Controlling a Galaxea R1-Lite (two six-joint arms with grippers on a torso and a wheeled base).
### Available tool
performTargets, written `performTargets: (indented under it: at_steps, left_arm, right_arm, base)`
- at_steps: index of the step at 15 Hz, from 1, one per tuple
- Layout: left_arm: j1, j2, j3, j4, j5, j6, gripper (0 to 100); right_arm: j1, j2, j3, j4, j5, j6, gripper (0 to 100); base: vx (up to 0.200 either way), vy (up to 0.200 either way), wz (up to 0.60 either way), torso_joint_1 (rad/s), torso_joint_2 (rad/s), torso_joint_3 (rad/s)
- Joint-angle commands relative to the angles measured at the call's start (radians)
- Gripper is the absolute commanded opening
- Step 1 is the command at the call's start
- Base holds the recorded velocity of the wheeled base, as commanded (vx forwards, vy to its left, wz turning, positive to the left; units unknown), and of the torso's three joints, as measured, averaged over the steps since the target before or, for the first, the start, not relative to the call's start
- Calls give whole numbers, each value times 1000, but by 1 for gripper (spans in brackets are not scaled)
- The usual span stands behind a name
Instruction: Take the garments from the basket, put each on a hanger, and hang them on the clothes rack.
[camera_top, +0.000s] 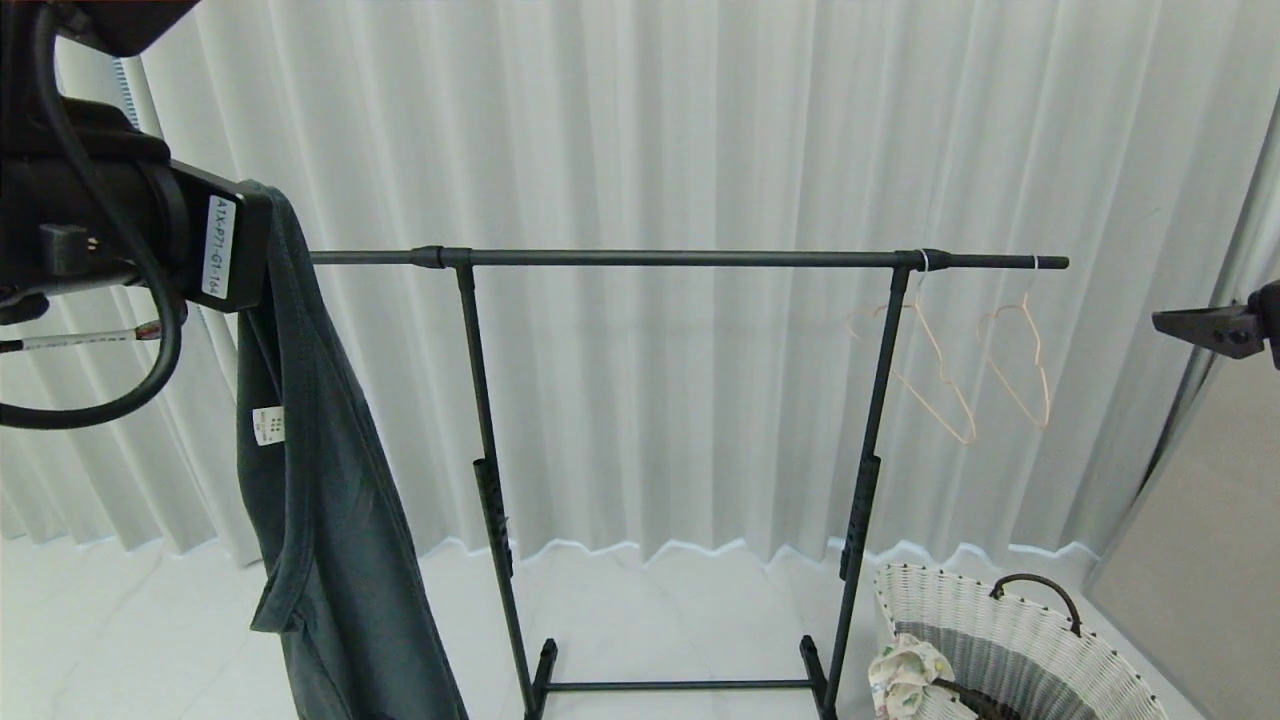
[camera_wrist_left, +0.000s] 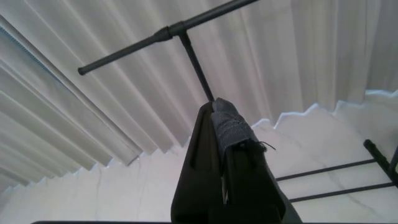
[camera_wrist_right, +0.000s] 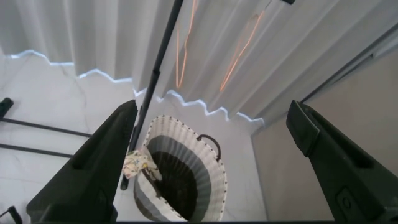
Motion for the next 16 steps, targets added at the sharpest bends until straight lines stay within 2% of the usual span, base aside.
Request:
performTargets:
  at_steps: [1, 4, 6, 11, 14, 16]
  left_arm:
    - [-1, -1, 0, 0, 1, 0, 0]
    - [-5, -4, 0, 0, 4, 14, 0]
    - [-18, -9, 3, 0, 5, 63, 0]
    - [-38, -9, 8, 0, 5, 65, 0]
    - [-38, -7, 12, -1, 5, 60, 0]
    - [-32, -9, 11, -1, 8, 57, 0]
  right_arm:
    - [1, 4, 2, 1, 0, -1, 100]
    - [-1, 7, 2, 1, 0, -1, 100]
    - [-1, 9, 2, -1, 0, -2, 100]
    - [-6, 9, 1, -1, -2, -2, 100]
    - [-6, 16, 11, -44, -2, -4, 100]
    - [-4, 29, 44, -118, 1, -1, 100]
  base:
    - [0, 0, 0, 281, -544, -276]
    - [0, 0, 0, 105, -214, -108]
    - [0, -200, 0, 24, -54, -24]
    - [0, -200, 0, 12, -2, 0]
    - [0, -200, 0, -1, 4, 6]
    - [200, 0, 0, 2, 2, 5]
